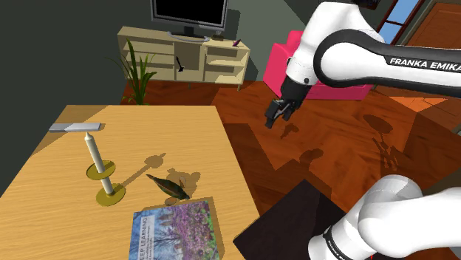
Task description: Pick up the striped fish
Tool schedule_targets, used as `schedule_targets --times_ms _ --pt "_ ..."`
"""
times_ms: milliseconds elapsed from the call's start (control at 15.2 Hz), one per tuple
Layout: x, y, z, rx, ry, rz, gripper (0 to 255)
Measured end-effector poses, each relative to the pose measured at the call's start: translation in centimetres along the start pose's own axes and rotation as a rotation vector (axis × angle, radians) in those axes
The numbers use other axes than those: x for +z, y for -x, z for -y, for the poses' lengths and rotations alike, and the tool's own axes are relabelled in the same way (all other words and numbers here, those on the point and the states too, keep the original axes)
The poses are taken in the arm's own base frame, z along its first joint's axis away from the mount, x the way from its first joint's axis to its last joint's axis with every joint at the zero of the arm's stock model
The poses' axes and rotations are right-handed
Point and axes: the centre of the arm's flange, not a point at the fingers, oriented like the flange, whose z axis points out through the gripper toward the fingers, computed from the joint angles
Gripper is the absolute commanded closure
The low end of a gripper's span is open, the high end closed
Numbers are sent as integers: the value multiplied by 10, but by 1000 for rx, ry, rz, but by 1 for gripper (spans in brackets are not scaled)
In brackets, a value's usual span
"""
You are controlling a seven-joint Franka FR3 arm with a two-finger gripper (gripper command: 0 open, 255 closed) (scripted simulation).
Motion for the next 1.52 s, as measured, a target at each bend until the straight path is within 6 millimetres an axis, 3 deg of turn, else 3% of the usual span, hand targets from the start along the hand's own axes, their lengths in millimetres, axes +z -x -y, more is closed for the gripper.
schedule_targets --times_ms 792,1518 --pt "124 -63 59 -38 -124 2 0" --pt "230 -115 133 -72 -237 2 0"
